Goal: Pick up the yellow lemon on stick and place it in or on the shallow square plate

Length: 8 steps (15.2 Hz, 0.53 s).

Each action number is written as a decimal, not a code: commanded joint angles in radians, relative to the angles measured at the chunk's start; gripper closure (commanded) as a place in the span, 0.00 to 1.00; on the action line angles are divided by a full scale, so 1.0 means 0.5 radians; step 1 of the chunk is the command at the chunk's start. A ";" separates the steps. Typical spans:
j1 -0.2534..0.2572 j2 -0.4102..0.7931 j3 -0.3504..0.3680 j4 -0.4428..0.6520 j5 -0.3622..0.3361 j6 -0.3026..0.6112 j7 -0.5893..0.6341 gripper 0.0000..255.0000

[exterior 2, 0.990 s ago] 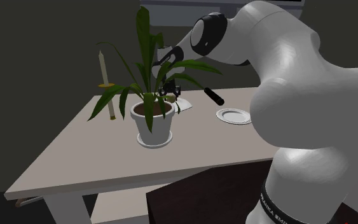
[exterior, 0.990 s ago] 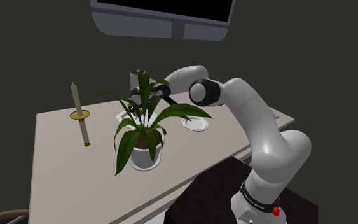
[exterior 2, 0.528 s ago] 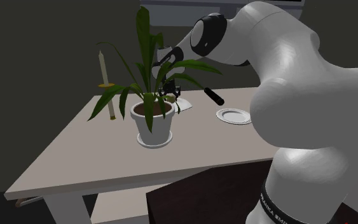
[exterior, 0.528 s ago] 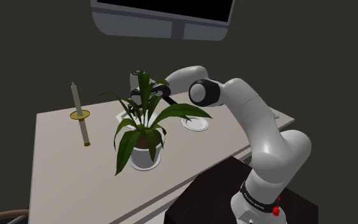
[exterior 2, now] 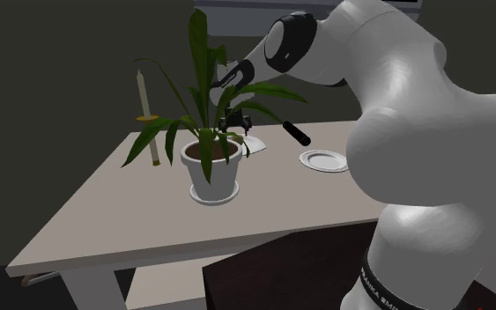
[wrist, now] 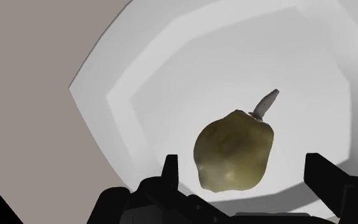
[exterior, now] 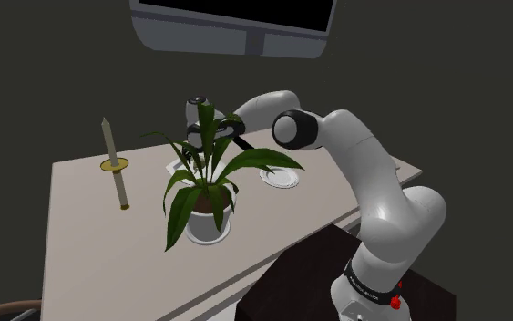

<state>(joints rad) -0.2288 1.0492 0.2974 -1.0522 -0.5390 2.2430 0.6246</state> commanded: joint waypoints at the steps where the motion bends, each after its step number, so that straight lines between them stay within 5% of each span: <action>1: -0.016 -0.132 0.019 -0.120 0.007 -0.019 0.018 0.00; 8: -0.021 -0.180 0.027 -0.157 0.012 -0.033 0.021 0.00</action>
<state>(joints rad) -0.2392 0.9593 0.3110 -1.1307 -0.5330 2.2267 0.6354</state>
